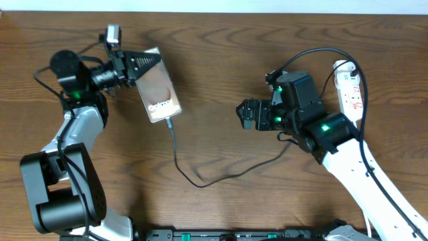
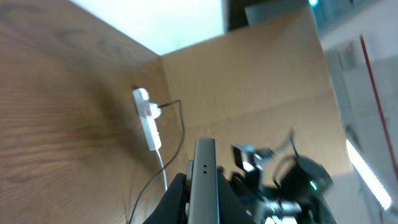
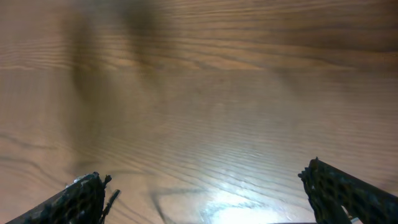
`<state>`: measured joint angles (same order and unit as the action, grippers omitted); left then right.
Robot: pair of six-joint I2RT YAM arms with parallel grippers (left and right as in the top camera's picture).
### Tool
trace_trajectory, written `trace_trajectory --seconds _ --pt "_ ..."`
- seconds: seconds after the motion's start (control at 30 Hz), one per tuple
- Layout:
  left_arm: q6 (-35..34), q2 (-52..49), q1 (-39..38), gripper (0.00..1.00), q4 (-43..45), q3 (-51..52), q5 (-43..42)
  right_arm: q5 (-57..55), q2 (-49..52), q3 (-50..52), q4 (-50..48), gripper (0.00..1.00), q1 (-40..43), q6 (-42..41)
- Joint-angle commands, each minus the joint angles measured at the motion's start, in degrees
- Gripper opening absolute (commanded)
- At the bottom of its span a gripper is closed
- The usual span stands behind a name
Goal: Plug charger to phone and switch on socket
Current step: 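Lower the phone with the left gripper toward the table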
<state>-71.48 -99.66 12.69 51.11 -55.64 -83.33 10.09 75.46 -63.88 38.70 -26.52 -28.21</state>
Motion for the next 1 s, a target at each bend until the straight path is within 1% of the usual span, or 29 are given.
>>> trace_trajectory --seconds 0.0,0.07,0.2,0.23,0.33,0.4,0.53,0.8,0.97 --pt "13.6 0.0 -0.87 0.07 -10.62 1.11 8.37 -4.26 -1.22 -1.11 1.4 0.99 0.28 0.35" --pt "20.98 0.0 -1.49 0.07 -20.55 1.11 11.93 -4.42 -1.22 -1.11 1.62 0.99 0.28 0.33" --pt "31.74 0.0 -2.75 0.07 -34.34 1.11 18.64 -4.66 -1.22 -1.11 1.6 0.99 0.28 0.17" --pt "34.75 -0.02 -3.26 0.08 -38.36 1.11 21.49 -4.66 -1.22 -1.11 1.6 0.99 0.28 0.17" --pt "39.6 -0.02 -4.52 0.08 -45.7 1.11 28.83 -4.66 -1.22 -1.11 1.62 0.99 0.28 0.17" --pt "41.07 -0.02 -5.46 0.07 -49.07 1.11 32.17 -4.63 -1.22 -1.11 1.62 0.99 0.28 0.17" --pt "43.21 -0.02 -7.56 0.07 -51.6 1.11 35.06 -4.63 -1.22 -1.09 1.62 0.99 0.28 0.2" --pt "43.21 -0.02 -12.11 0.07 -55.95 1.11 43.95 -4.63 -1.2 -1.09 1.86 0.99 0.28 0.2" --pt "43.19 -0.07 -14.16 0.08 -56.46 1.11 46.05 -4.63 -1.2 -1.07 1.88 0.99 0.28 0.2"
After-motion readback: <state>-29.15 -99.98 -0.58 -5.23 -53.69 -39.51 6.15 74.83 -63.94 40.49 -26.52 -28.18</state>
